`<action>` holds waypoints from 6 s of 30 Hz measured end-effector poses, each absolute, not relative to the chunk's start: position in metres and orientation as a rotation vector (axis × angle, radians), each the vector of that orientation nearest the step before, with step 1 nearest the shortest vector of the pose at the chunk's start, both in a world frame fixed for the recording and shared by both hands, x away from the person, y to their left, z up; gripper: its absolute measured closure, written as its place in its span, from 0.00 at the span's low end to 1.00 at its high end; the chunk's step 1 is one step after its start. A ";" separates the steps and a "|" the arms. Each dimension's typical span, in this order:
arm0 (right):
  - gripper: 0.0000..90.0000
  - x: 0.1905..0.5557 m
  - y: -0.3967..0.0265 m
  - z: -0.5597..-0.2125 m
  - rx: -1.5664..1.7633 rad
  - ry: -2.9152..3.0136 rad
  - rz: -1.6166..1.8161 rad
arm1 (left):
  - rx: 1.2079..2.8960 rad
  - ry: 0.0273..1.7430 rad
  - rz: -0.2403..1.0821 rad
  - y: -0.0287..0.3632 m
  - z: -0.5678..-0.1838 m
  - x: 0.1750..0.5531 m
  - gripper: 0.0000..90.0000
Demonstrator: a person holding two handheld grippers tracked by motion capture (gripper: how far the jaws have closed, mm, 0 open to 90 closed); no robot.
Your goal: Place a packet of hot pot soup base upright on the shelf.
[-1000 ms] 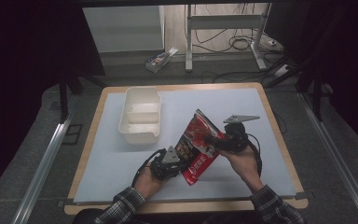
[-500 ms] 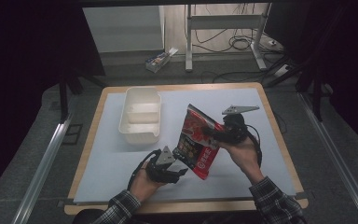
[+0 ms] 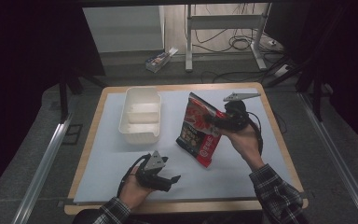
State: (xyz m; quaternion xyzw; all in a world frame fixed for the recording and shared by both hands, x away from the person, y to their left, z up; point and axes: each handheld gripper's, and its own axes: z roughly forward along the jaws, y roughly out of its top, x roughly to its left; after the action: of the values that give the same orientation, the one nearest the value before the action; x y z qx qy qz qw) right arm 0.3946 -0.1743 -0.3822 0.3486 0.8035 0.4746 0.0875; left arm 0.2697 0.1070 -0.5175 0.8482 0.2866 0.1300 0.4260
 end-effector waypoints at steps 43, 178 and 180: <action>0.81 0.511 -0.080 -0.335 0.958 2.333 1.484 | 2.175 0.763 0.432 0.149 -0.524 0.227 0.01; 0.00 0.488 -0.063 -0.407 0.689 2.481 1.254 | 2.015 0.796 0.309 0.164 -0.526 0.231 0.00; 0.00 0.484 -0.069 -0.407 0.687 2.478 1.257 | 2.018 0.796 0.309 0.164 -0.527 0.231 0.00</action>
State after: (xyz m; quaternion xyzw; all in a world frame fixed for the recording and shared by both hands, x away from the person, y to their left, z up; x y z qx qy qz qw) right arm 0.4841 -0.0687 -0.4069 0.2376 0.8573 0.4350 0.1391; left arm 0.2311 0.1640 -0.5265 0.8189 0.3231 0.1255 0.4575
